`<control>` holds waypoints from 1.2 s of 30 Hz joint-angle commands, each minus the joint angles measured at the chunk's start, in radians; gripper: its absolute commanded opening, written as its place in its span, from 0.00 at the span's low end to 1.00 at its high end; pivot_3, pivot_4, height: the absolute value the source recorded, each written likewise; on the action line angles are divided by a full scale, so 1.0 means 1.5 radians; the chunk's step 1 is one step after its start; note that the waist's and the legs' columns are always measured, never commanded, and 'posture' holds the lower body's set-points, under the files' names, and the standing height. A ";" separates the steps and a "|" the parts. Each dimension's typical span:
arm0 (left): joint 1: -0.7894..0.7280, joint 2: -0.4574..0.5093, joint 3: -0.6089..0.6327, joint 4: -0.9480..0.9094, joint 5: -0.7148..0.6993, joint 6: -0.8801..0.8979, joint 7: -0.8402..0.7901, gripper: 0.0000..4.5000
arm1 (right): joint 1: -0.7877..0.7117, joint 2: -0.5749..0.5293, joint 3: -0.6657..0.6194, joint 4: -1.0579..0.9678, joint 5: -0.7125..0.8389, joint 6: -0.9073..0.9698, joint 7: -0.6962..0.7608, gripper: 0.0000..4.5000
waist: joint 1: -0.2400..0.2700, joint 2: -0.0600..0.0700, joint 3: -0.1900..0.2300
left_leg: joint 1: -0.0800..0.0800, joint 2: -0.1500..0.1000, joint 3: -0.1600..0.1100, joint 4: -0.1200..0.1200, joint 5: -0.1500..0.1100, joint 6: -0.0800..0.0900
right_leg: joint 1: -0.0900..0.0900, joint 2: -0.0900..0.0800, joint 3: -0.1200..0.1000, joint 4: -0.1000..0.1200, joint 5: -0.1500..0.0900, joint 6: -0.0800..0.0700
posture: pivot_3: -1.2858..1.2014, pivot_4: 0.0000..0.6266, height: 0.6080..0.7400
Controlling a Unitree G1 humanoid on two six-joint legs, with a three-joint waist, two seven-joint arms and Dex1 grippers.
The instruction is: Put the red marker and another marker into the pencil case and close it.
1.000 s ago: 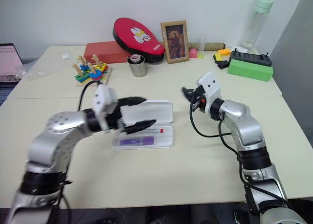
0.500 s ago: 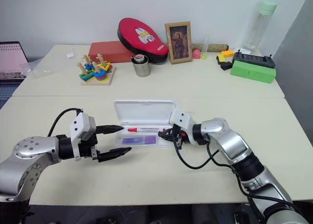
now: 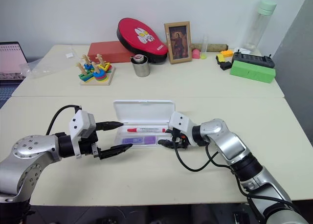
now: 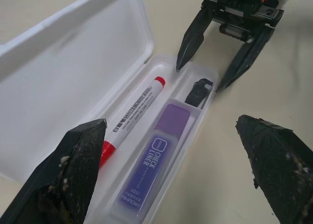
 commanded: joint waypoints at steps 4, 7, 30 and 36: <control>-0.017 -0.040 0.127 -0.032 -0.109 0.063 0.092 1.00 | -0.095 0.074 -0.166 -0.041 0.137 0.039 -0.038 0.81 | -0.003 -0.001 0.001 | 0.000 0.000 0.000 0.000 0.000 0.000 | 0.000 0.000 0.000 0.000 0.000 0.000 | 0.52 0.24 1.00; -0.007 -0.052 0.177 -0.039 -0.142 0.086 0.128 1.00 | -0.188 0.109 -0.205 0.063 0.115 0.036 -0.109 0.65 | -0.010 -0.001 0.001 | 0.000 0.000 0.000 0.000 0.000 0.000 | 0.000 0.000 0.000 0.001 0.000 0.000 | 0.52 0.24 1.00; 0.168 -0.009 0.278 -0.141 -0.258 0.114 0.117 1.00 | -0.160 0.073 0.016 0.089 -0.060 -0.034 0.031 0.01 | -0.007 -0.002 0.000 | 0.000 0.000 0.000 -0.001 0.000 0.000 | -0.001 0.000 0.000 0.001 0.001 -0.003 | 0.52 0.24 1.00; 0.184 0.010 0.234 -0.123 -0.211 0.101 0.101 1.00 | -0.109 0.054 0.088 0.084 -0.121 -0.047 0.027 0.01 | -0.007 -0.002 0.000 | 0.000 0.000 0.000 -0.001 0.000 0.000 | -0.001 0.000 0.000 0.001 0.001 -0.004 | 0.52 0.24 1.00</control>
